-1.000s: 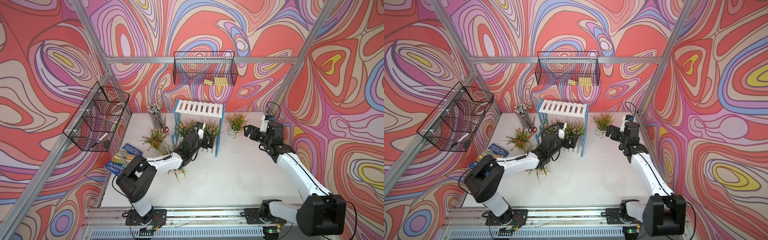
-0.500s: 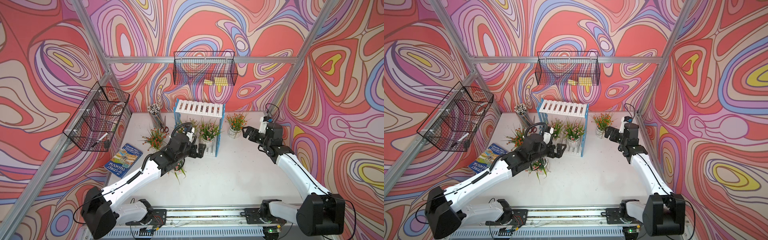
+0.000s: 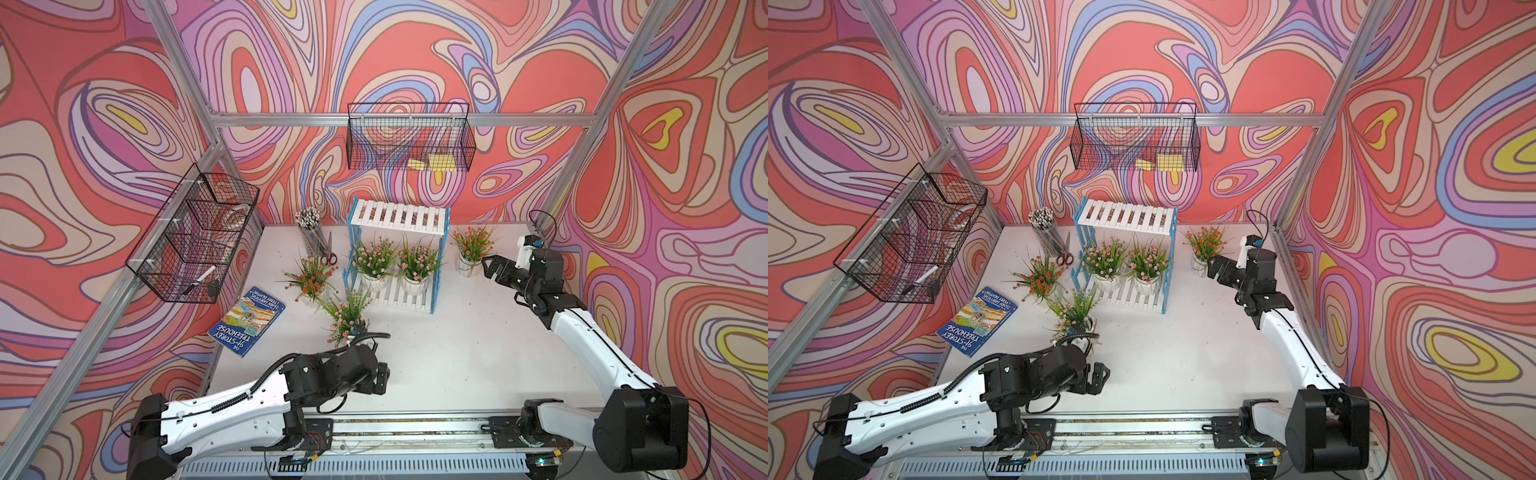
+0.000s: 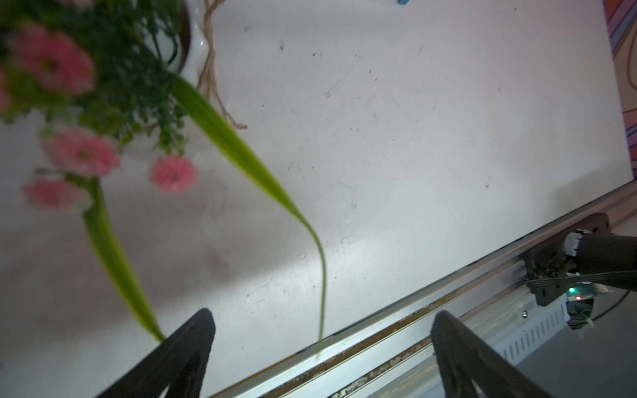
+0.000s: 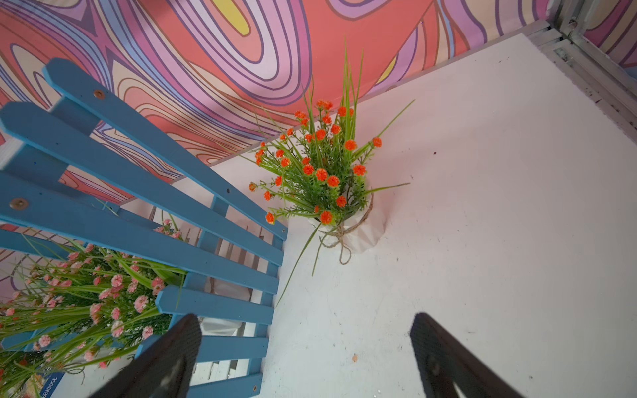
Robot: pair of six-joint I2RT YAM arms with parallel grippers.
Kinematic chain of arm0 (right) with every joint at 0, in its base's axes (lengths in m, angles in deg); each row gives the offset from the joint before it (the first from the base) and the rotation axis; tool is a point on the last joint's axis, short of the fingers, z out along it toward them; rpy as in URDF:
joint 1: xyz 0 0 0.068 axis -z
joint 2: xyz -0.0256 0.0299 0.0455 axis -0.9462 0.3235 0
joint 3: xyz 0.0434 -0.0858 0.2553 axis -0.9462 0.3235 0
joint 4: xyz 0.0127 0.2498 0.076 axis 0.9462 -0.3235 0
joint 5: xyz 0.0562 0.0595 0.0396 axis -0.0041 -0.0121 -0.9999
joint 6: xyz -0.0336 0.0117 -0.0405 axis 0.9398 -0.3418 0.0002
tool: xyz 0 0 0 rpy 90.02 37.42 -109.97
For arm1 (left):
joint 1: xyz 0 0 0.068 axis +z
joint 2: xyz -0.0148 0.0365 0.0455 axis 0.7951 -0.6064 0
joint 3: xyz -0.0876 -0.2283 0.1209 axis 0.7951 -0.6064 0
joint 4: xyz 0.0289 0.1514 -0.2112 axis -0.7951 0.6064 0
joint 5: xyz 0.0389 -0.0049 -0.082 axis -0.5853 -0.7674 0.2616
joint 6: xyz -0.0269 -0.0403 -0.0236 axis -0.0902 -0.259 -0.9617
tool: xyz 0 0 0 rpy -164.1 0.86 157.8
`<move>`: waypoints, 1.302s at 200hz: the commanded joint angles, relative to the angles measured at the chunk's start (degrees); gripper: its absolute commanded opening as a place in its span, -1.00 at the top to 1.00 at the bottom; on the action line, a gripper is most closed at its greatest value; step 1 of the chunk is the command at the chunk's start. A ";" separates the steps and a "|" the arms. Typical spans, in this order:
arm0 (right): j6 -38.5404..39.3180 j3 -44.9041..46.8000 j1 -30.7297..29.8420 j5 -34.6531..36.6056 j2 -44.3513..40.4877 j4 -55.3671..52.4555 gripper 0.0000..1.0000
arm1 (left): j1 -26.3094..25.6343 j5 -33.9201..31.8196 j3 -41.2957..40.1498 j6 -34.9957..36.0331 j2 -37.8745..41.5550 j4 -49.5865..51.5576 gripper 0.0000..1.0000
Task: Place the baby's breath potted plants on the rack by color
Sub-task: Pick up the baby's breath potted plant from the center of the board.
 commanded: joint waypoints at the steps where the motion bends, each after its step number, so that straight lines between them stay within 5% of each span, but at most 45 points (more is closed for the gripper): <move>1: 0.29 -0.14 -0.32 -0.51 -0.83 0.40 -0.96 | -0.83 -9.48 0.11 -8.94 -0.39 2.90 -0.99; 46: 0.51 0.66 -0.32 -0.99 -1.68 0.57 -0.96 | -0.86 -25.20 -0.56 -10.21 -6.82 -1.24 -1.00; 104: 0.91 0.83 -0.32 -1.44 -1.71 1.72 -0.97 | -0.32 -36.98 0.34 -11.63 -16.06 -9.69 -0.99; 260: 1.86 0.66 -0.27 -2.51 -2.67 1.44 -0.97 | 8.56 -39.29 0.15 -4.08 -27.23 -24.07 -0.99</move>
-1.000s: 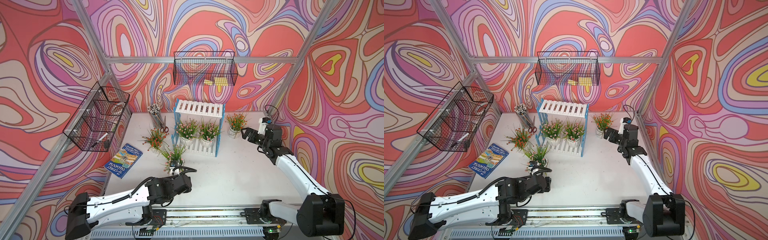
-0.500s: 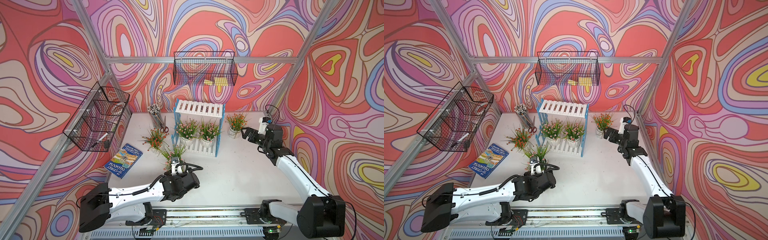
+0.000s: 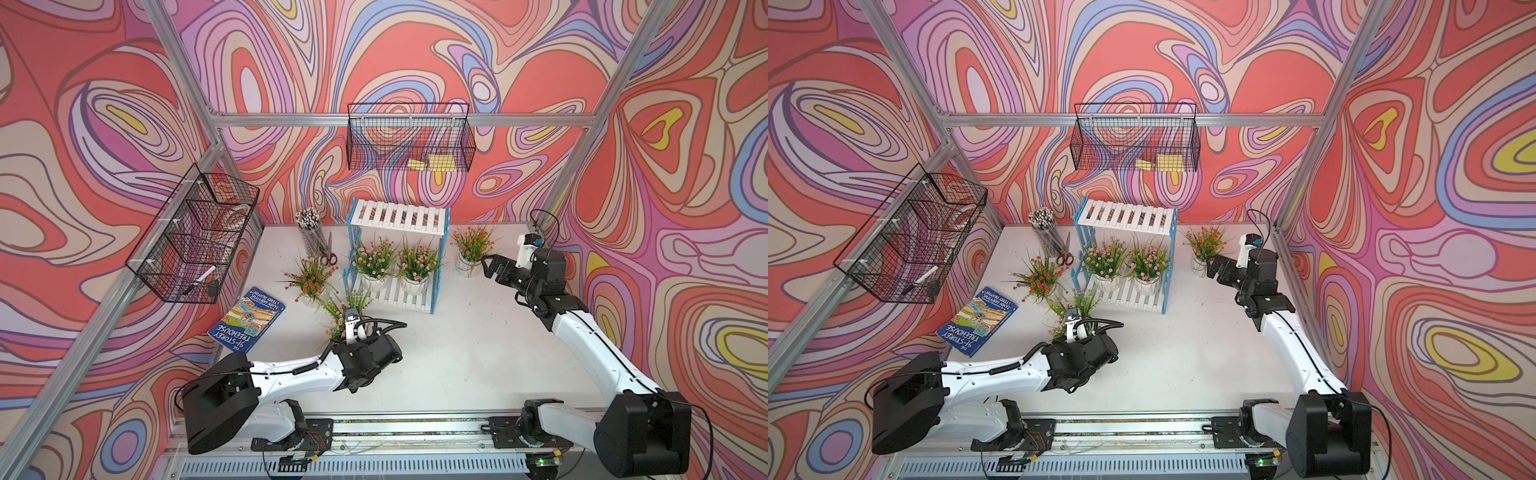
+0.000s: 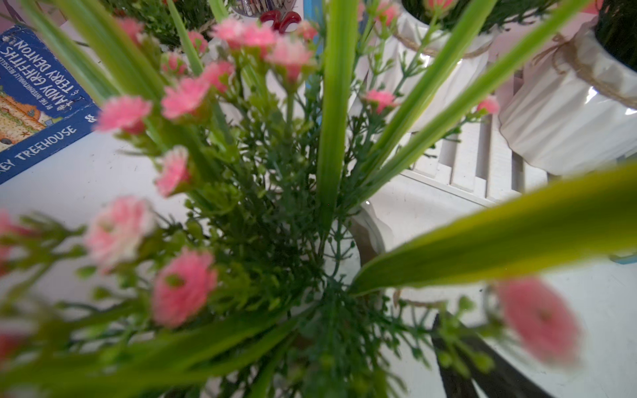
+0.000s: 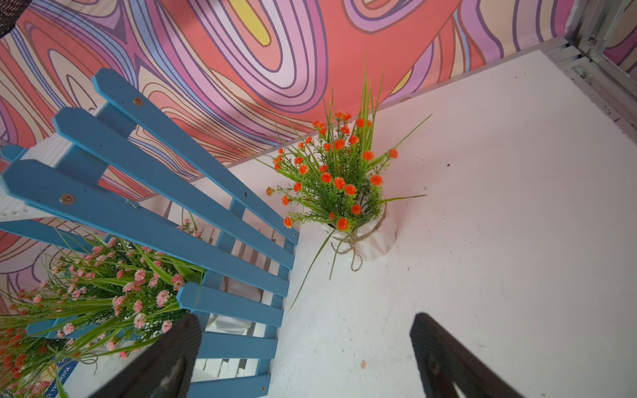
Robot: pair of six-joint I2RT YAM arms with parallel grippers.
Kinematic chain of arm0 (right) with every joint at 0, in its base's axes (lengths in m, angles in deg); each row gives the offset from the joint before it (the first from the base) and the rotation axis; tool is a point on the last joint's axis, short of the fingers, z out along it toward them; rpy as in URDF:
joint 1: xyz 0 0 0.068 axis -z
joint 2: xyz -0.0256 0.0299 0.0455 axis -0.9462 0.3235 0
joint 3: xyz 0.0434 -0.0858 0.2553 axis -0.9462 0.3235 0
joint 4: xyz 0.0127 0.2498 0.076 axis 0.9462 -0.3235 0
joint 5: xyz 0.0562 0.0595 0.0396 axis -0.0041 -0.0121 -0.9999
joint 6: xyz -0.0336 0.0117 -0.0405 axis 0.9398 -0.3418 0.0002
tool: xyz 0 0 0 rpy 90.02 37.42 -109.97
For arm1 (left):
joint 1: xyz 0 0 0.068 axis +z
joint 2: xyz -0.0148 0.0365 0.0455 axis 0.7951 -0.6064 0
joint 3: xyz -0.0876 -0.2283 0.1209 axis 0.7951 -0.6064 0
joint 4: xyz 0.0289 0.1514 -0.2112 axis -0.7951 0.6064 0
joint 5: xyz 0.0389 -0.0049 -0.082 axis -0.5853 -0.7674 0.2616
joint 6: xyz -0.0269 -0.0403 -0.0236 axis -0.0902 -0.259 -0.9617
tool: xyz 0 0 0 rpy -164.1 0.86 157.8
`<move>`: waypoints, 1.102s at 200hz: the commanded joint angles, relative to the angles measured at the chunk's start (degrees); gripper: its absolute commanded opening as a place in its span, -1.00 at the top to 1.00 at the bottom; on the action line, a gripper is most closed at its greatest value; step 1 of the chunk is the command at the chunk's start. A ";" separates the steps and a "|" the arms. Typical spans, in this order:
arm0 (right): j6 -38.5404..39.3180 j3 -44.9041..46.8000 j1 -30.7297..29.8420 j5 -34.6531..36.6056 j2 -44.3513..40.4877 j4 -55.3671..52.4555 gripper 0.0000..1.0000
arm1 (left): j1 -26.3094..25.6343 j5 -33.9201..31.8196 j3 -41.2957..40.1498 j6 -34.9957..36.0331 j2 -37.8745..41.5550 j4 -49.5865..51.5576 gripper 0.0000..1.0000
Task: Place the baby's breath potted plants on the rack by color
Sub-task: Pick up the baby's breath potted plant from the center of the board.
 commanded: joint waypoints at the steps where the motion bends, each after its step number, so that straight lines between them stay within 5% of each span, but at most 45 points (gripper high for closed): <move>1: 0.92 0.43 -0.30 -0.58 -1.30 0.14 -0.96 | 0.90 -2.74 1.03 1.78 -0.96 -3.33 -1.00; 131: 1.15 0.41 -0.32 -1.44 -0.86 -0.17 -0.97 | 5.90 -6.96 4.16 1.61 -5.64 -2.99 -1.00; 220: 1.37 0.78 -0.32 -2.32 -0.86 0.16 -0.96 | 9.63 -4.23 6.17 1.21 -9.69 -1.51 -1.00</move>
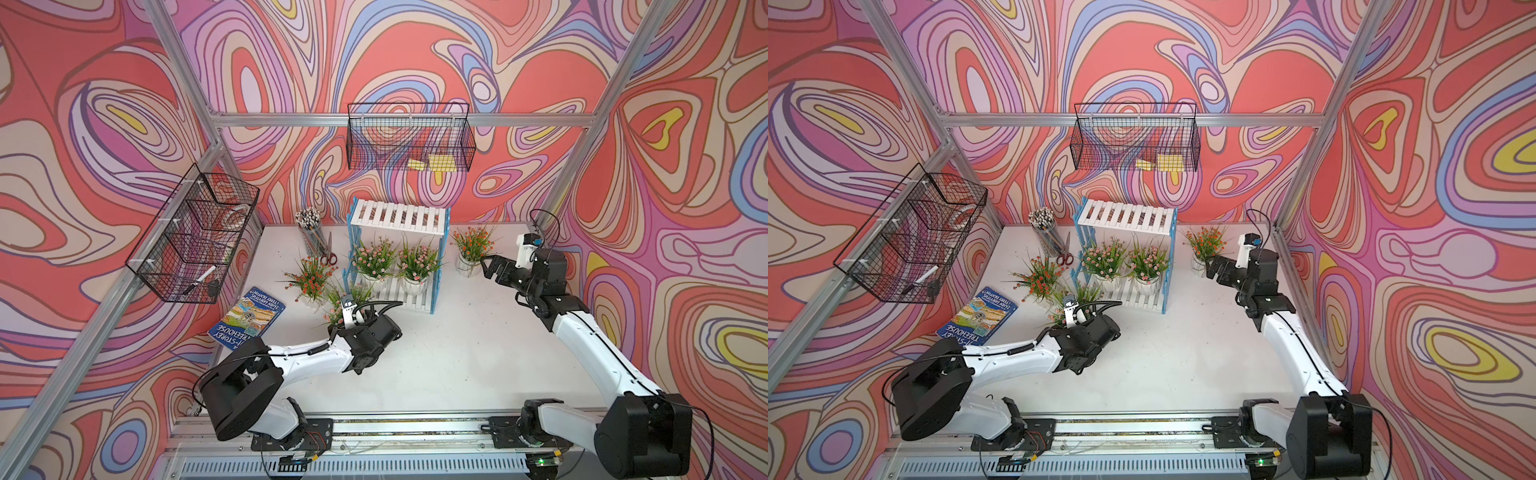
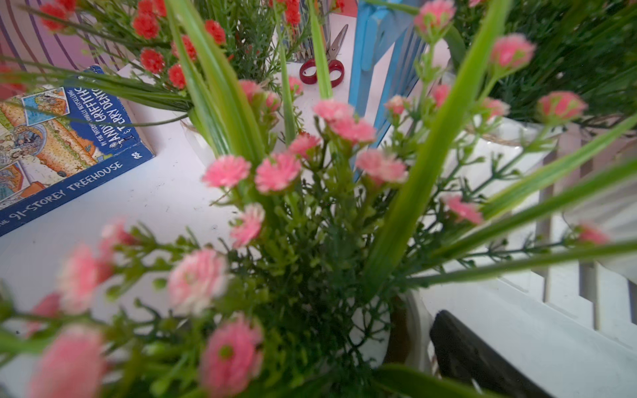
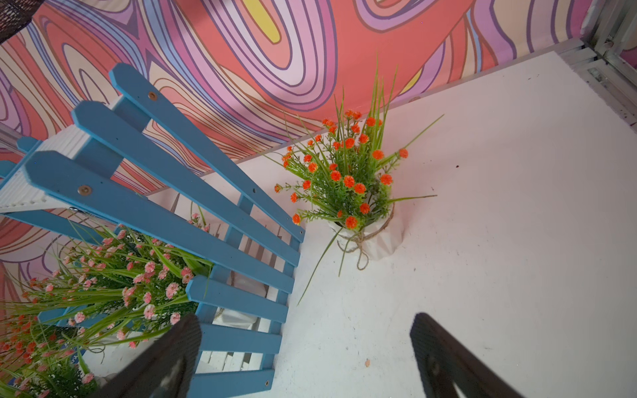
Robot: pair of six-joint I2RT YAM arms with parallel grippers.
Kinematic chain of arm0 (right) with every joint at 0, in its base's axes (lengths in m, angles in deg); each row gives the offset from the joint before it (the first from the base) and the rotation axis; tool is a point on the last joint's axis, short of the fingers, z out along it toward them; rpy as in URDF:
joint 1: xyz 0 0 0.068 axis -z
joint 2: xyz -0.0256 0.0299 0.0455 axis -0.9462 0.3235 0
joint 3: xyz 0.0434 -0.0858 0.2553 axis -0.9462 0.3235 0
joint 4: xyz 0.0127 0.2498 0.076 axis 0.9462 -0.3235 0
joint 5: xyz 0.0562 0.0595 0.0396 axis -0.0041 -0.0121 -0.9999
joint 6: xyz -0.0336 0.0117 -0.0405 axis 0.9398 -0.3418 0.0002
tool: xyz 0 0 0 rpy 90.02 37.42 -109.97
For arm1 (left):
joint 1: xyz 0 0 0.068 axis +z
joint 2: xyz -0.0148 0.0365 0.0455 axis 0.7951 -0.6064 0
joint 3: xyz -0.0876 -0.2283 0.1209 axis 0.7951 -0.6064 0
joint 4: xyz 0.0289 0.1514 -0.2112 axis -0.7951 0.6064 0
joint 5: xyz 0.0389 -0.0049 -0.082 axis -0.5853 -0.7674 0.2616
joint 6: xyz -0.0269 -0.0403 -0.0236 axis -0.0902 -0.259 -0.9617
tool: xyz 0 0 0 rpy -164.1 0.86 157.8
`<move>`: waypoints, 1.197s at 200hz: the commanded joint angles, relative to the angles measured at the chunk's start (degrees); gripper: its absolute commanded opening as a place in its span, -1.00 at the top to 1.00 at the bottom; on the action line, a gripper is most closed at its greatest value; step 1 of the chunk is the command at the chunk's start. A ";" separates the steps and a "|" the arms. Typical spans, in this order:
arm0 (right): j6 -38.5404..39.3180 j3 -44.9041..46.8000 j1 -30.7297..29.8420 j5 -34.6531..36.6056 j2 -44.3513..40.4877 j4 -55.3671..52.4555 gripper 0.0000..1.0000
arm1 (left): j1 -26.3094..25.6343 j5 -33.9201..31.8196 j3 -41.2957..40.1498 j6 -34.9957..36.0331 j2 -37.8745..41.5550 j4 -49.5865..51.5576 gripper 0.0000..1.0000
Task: Place the baby's breath potted plants on the rack by color
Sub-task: Pick up the baby's breath potted plant from the center of the board.
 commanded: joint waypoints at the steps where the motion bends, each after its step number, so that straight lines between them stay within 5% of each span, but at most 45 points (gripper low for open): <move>1: 0.67 0.78 -0.30 -0.79 -0.57 0.36 -0.97 | 1.15 0.05 1.07 -0.88 -1.95 1.98 -1.00; 75: 0.69 1.13 -0.26 -1.58 -0.22 0.80 -0.96 | 2.38 -0.13 3.88 -4.61 -6.88 5.35 -0.98; 169: 0.63 0.94 -0.30 -2.15 0.96 1.34 -0.96 | 2.21 -2.54 2.22 -8.28 -5.13 6.81 -0.39; 239: 0.82 0.87 -0.27 -1.94 1.27 1.31 -0.96 | -3.51 -7.06 4.46 -6.44 -5.06 8.32 -0.34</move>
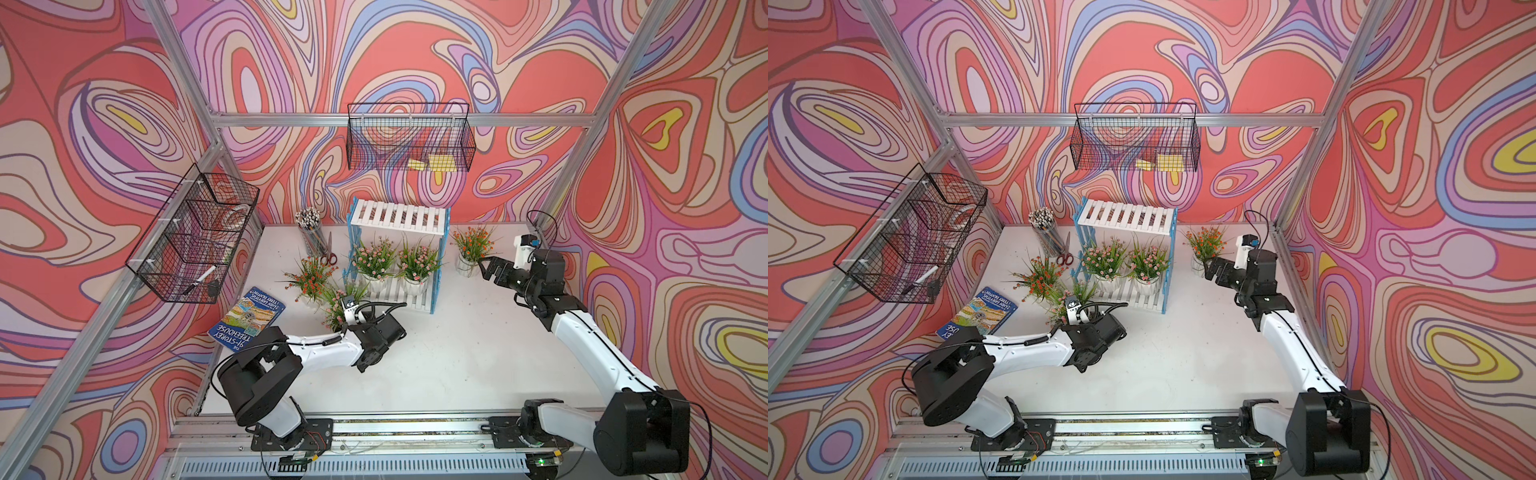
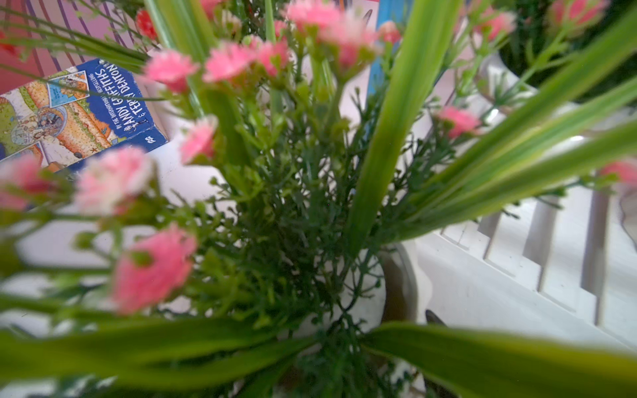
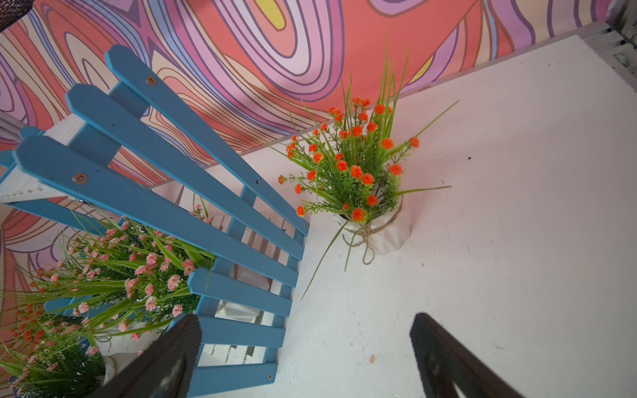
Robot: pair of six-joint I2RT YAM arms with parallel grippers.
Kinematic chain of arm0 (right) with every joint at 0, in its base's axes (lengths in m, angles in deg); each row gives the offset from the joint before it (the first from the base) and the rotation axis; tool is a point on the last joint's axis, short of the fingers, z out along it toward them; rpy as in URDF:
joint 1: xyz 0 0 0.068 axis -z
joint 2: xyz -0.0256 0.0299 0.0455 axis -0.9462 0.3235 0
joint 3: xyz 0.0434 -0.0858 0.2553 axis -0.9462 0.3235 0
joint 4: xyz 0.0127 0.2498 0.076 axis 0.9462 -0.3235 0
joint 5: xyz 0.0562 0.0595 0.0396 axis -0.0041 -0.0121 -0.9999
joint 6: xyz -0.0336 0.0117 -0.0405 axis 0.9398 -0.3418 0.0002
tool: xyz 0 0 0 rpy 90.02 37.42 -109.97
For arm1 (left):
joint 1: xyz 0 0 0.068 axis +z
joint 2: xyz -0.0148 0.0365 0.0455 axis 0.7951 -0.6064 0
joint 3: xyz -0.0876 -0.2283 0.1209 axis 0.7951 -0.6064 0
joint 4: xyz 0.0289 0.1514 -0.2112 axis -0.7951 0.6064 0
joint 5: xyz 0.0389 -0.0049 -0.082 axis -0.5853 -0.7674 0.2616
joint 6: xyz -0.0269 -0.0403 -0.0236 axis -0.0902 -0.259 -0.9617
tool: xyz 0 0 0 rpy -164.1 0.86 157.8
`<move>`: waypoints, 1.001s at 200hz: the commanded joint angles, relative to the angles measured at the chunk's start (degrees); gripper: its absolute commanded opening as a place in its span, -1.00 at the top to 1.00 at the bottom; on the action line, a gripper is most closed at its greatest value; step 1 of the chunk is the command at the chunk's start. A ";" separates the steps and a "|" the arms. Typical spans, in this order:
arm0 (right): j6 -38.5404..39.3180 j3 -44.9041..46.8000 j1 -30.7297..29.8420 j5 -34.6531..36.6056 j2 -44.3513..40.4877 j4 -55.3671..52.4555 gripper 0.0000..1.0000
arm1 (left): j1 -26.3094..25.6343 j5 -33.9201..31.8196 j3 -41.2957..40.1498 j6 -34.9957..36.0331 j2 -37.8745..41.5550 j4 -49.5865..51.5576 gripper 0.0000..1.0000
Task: Place the baby's breath potted plants on the rack by color
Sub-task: Pick up the baby's breath potted plant from the center of the board.
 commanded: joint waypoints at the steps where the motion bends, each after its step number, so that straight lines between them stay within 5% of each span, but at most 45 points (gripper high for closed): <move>1: 0.79 0.37 -0.28 -0.30 0.44 0.88 -0.96 | -2.31 -5.32 1.29 -0.19 0.82 2.98 -0.34; 57: 0.84 0.67 -0.30 0.31 0.43 0.94 -0.96 | -8.22 -6.87 1.85 1.72 3.36 3.81 -0.29; 101: 0.85 0.76 -0.30 0.76 0.31 1.04 -0.96 | -10.98 -6.45 1.84 10.69 7.08 -2.87 -0.27; 147: 1.07 0.47 -0.30 1.84 -0.39 0.35 -0.97 | -11.03 -3.52 4.97 24.07 5.02 -15.00 -0.26; 200: 1.54 0.32 -0.27 2.63 -0.96 -0.42 -0.96 | -8.22 1.27 8.93 30.93 -0.98 -22.89 -0.27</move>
